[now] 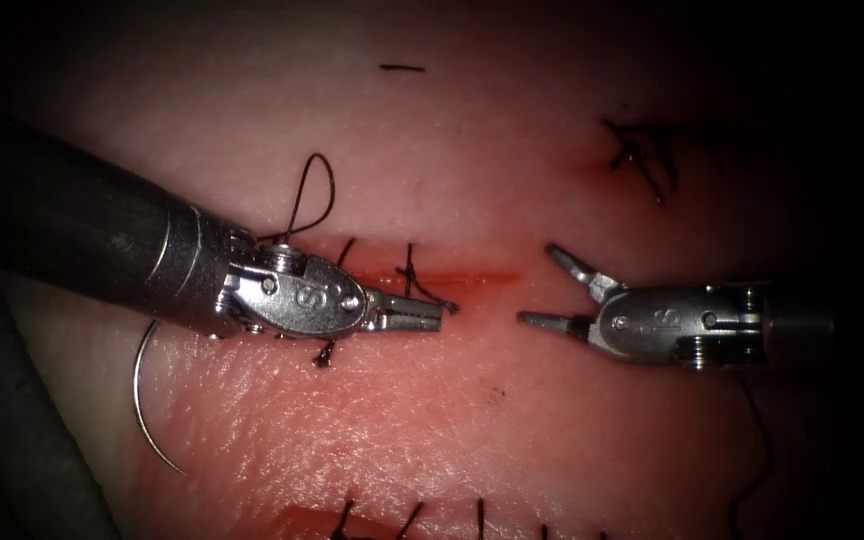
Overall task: Wound Closure
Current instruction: Grab the short tail with the left gripper
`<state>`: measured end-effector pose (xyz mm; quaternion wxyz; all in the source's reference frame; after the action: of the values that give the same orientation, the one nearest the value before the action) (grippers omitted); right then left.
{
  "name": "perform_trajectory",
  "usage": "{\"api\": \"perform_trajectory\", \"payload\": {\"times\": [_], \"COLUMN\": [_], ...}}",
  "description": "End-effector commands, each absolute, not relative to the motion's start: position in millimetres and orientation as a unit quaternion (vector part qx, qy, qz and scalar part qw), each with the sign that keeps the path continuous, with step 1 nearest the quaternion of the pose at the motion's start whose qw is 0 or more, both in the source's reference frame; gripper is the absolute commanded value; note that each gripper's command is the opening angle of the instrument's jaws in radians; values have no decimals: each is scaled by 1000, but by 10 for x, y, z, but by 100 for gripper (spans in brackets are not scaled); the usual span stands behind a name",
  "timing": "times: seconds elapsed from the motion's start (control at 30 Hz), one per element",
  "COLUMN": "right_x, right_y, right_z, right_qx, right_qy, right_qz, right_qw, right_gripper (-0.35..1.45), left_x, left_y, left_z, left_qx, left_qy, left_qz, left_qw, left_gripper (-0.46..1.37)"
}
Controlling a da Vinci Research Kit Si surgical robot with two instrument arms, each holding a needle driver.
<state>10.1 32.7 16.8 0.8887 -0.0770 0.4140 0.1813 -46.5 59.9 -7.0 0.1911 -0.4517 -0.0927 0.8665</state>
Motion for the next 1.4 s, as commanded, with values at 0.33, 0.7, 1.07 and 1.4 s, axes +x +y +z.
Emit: {"api": "perform_trajectory", "payload": {"times": [0.33,0.7,1.07,1.4], "right_x": [99,96,95,95], "right_y": [326,324,321,315], "right_z": [166,165,163,163], "right_qx": [-76,-76,-77,-78], "right_qy": [414,415,415,415], "right_qz": [181,180,180,178], "right_qw": [889,889,889,889], "right_gripper": [88,89,89,91], "left_x": [-483,-489,-499,-507], "left_y": [599,596,596,598], "left_z": [-78,-81,-74,-46], "left_qx": [-440,-340,-280,-260], "left_qy": [-87,-60,-62,-70], "left_qz": [872,923,947,954], "left_qw": [194,168,142,129], "left_gripper": [16,72,40,31]}}
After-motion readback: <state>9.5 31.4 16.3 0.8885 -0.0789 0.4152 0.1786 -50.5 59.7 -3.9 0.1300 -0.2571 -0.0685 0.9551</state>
